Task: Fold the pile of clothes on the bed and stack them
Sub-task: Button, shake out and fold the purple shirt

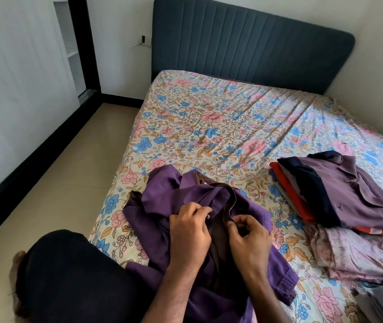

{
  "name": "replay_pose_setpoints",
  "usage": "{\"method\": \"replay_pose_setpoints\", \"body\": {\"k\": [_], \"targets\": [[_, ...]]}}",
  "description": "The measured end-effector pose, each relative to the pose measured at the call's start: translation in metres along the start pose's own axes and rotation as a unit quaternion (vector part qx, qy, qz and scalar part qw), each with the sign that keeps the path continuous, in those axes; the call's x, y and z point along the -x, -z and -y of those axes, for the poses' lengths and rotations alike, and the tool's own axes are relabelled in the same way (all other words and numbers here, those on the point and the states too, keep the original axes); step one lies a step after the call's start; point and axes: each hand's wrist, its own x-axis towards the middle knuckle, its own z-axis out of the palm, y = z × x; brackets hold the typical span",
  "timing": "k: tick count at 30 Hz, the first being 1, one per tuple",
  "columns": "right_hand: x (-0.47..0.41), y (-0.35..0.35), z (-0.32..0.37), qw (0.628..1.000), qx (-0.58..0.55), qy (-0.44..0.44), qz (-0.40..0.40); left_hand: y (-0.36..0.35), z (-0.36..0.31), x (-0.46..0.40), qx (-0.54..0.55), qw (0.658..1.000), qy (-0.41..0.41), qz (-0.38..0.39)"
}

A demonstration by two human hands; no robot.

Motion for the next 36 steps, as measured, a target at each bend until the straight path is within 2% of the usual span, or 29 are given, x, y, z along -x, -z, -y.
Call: {"method": "replay_pose_setpoints", "body": {"k": [8, 16, 19, 22, 28, 36], "targets": [[0.000, 0.003, 0.000, 1.000, -0.016, 0.011, 0.007, -0.007, 0.008, 0.003, 0.027, 0.999, 0.029, 0.021], [0.002, 0.004, 0.004, 0.999, -0.028, 0.028, 0.017, -0.002, 0.004, 0.005, 0.068, 0.997, 0.024, 0.011], [0.004, 0.003, 0.005, 0.999, -0.025, 0.030, 0.021, -0.001, 0.001, 0.006, 0.070, 0.996, 0.052, 0.010], [0.006, 0.001, 0.004, 0.999, -0.028, 0.029, 0.026, -0.002, -0.003, 0.006, 0.033, 0.996, 0.085, 0.005], [0.006, -0.002, 0.003, 0.999, -0.027, 0.019, 0.025, -0.008, -0.005, 0.006, -0.071, 0.992, 0.097, 0.023], [0.007, -0.001, 0.007, 0.999, -0.026, 0.017, 0.031, -0.011, 0.001, 0.008, -0.028, 0.993, 0.111, 0.040]]}}
